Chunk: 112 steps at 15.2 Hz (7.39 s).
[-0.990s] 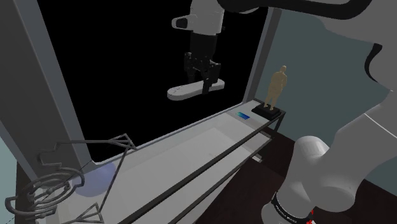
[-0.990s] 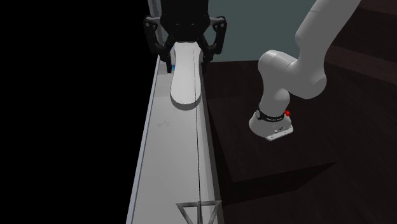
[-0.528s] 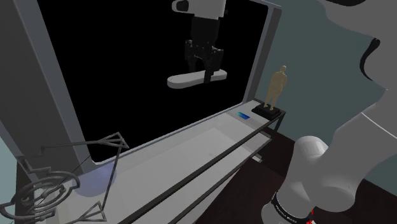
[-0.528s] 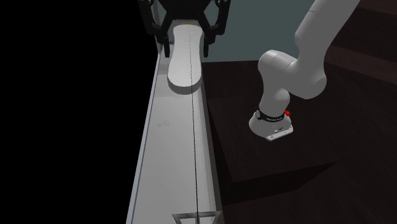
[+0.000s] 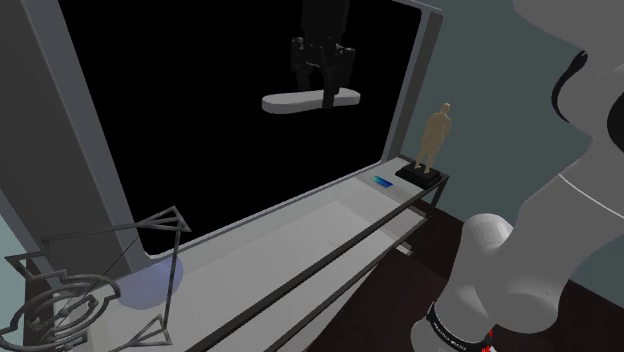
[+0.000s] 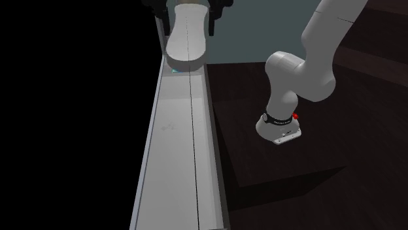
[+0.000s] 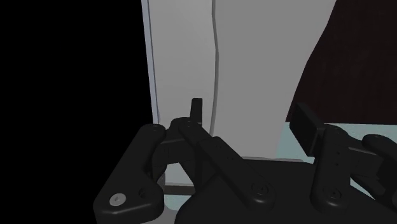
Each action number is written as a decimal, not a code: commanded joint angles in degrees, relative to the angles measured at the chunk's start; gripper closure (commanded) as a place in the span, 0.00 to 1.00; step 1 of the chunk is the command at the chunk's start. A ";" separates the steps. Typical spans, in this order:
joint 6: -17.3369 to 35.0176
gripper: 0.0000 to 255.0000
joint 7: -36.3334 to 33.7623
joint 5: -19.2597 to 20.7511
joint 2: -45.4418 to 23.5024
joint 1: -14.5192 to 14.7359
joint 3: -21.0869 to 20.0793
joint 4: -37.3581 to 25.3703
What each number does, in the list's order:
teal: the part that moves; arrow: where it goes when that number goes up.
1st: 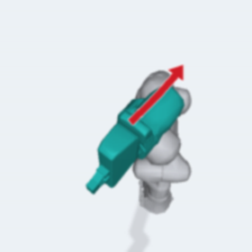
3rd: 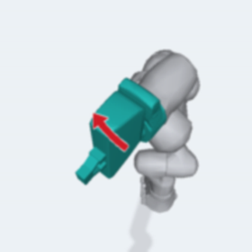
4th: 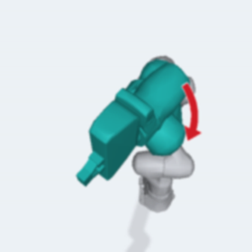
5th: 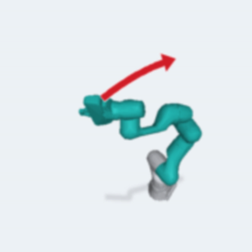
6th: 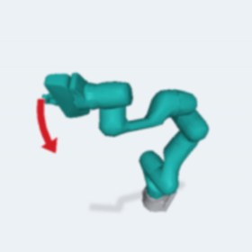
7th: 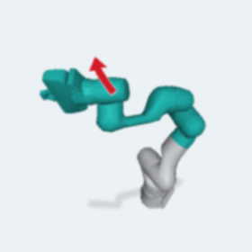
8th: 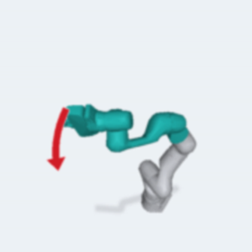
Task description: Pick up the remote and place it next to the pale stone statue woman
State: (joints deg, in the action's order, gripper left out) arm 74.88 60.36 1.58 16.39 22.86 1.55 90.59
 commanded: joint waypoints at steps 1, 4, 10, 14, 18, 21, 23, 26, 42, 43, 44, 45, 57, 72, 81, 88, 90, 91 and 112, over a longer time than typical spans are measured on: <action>-0.83 1.00 0.04 0.00 -0.23 0.00 0.01 -1.05; -0.94 1.00 3.95 0.91 2.85 -1.28 2.54 1.80; -1.45 1.00 11.98 3.41 7.48 -3.67 7.98 5.50; -1.84 1.00 17.53 5.39 9.42 -5.17 11.87 6.58; -2.17 1.00 23.29 7.44 10.41 -6.56 16.03 6.62; -2.33 1.00 27.75 8.91 10.51 -7.49 19.36 5.97; -2.39 1.00 30.80 9.80 10.25 -8.04 21.69 5.21; -2.40 1.00 35.53 10.95 9.35 -8.74 25.43 3.59; 0.86 1.00 60.02 8.83 -3.08 -10.48 47.85 -7.62; 1.68 1.00 59.59 9.30 -2.35 -10.58 47.43 -6.24; 2.48 1.00 59.18 9.74 -1.65 -10.68 47.05 -4.90; 3.28 1.00 58.81 10.14 -1.00 -10.80 46.71 -3.59; 12.41 1.00 55.69 13.46 4.57 -12.34 44.60 10.15; 23.48 1.00 53.84 15.84 7.53 -13.75 45.24 23.73; 30.27 1.00 53.43 16.74 7.58 -14.14 46.76 30.46; 35.73 1.00 53.45 17.12 6.72 -14.10 48.47 35.06; 37.33 1.00 53.52 17.15 6.31 -14.02 49.04 36.28; 38.14 1.00 53.56 17.16 6.08 -13.97 49.34 36.87; 56.49 1.00 57.86 12.67 -3.81 -9.95 58.16 46.81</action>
State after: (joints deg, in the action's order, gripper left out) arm 130.20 117.76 14.87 13.44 12.48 59.11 136.94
